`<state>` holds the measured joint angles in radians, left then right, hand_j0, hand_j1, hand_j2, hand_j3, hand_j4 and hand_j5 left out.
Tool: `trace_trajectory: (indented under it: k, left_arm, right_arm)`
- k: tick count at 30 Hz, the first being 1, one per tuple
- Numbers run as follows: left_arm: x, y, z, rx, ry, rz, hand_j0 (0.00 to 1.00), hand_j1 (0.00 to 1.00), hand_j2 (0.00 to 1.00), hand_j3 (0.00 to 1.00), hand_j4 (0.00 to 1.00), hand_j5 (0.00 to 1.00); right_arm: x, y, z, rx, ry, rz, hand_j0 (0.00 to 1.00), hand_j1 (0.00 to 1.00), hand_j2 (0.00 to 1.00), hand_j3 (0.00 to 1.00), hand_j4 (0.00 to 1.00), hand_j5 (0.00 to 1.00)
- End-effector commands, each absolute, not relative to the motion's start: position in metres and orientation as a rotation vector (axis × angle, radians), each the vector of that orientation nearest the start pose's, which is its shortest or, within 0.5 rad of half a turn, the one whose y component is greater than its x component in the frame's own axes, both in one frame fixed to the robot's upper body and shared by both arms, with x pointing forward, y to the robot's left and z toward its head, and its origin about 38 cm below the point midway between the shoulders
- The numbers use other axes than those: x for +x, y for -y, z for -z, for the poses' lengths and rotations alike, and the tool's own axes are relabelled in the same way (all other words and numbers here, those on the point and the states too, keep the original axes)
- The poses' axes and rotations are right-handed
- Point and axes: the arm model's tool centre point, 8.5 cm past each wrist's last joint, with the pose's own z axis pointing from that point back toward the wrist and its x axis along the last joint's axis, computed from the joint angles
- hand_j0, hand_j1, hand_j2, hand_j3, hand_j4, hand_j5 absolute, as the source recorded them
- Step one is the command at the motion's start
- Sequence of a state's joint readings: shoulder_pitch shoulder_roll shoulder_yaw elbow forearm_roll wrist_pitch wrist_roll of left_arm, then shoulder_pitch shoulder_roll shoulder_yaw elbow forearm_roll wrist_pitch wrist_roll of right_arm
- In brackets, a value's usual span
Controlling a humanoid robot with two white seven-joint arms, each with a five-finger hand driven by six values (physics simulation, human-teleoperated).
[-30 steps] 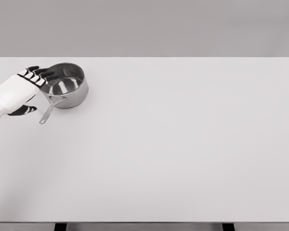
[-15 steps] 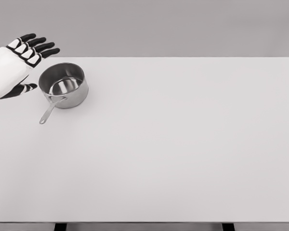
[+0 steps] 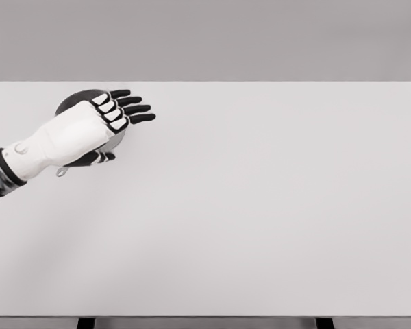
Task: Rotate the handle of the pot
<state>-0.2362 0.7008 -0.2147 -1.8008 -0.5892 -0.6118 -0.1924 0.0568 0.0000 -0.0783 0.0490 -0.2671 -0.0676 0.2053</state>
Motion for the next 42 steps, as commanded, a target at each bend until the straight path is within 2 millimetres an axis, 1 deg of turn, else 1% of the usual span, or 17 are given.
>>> trace_trajectory:
  k: [1,2,4,9,13,14,16,18,20,22,28,30,36,42]
  left_arm:
    - [0.361,-0.269,-0.234,-0.791,-2.507,-2.358,1.0,1.0,1.0,1.0,1.0,1.0]
    - [0.361,-0.268,-0.231,-0.778,-2.495,-2.377,1.0,1.0,1.0,1.0,1.0,1.0]
    - [0.356,-0.27,-0.221,-0.717,-2.408,-2.478,1.0,1.0,1.0,1.0,1.0,1.0]
    - [0.357,-0.272,-0.222,-0.724,-2.389,-2.492,1.0,1.0,1.0,1.0,1.0,1.0]
    - [0.356,-0.266,-0.218,-0.677,-2.349,-2.526,1.0,1.0,1.0,1.0,1.0,1.0]
    - [0.358,-0.265,-0.216,-0.669,-2.345,-2.532,1.0,1.0,1.0,1.0,1.0,1.0]
    - [0.361,-0.269,-0.213,-0.677,-2.344,-2.554,1.0,1.0,1.0,1.0,1.0,1.0]
    - [0.369,-0.275,-0.212,-0.705,-2.342,-2.573,1.0,1.0,1.0,1.0,1.0,1.0]
    - [0.373,-0.274,-0.212,-0.699,-2.336,-2.582,1.0,1.0,1.0,1.0,1.0,1.0]
    - [0.375,-0.275,-0.212,-0.706,-2.335,-2.583,1.0,1.0,1.0,1.0,1.0,1.0]
    - [0.384,-0.287,-0.206,-0.744,-2.339,-2.626,1.0,1.0,1.0,1.0,1.0,1.0]
    - [0.389,-0.287,-0.204,-0.746,-2.33,-2.638,1.0,1.0,1.0,1.0,1.0,1.0]
    - [0.397,-0.295,-0.196,-0.768,-2.336,-2.682,1.0,1.0,1.0,1.0,1.0,1.0]
    - [0.402,-0.306,-0.187,-0.802,-2.319,-2.731,1.0,1.0,1.0,1.0,1.0,1.0]
  right_arm:
    - [-0.042,0.256,0.259,0.091,0.012,0.346,1.0,1.0,1.0,1.0,1.0,1.0]
    - [-0.042,0.256,0.259,0.091,0.012,0.346,1.0,1.0,1.0,1.0,1.0,1.0]
    - [-0.042,0.256,0.259,0.091,0.012,0.346,1.0,1.0,1.0,1.0,1.0,1.0]
    - [-0.042,0.256,0.259,0.091,0.012,0.346,1.0,1.0,1.0,1.0,1.0,1.0]
    - [-0.042,0.256,0.259,0.091,0.012,0.346,1.0,1.0,1.0,1.0,1.0,1.0]
    - [-0.042,0.256,0.259,0.091,0.012,0.346,1.0,1.0,1.0,1.0,1.0,1.0]
    - [-0.042,0.256,0.259,0.091,0.012,0.346,1.0,1.0,1.0,1.0,1.0,1.0]
    - [-0.042,0.256,0.259,0.091,0.012,0.346,1.0,1.0,1.0,1.0,1.0,1.0]
    - [-0.042,0.256,0.259,0.091,0.012,0.346,1.0,1.0,1.0,1.0,1.0,1.0]
    - [-0.042,0.256,0.259,0.091,0.012,0.346,1.0,1.0,1.0,1.0,1.0,1.0]
    - [-0.042,0.256,0.259,0.091,0.012,0.346,1.0,1.0,1.0,1.0,1.0,1.0]
    - [-0.042,0.256,0.259,0.091,0.012,0.346,1.0,1.0,1.0,1.0,1.0,1.0]
    - [-0.042,0.256,0.259,0.091,0.012,0.346,1.0,1.0,1.0,1.0,1.0,1.0]
    - [-0.042,0.256,0.259,0.091,0.012,0.346,1.0,1.0,1.0,1.0,1.0,1.0]
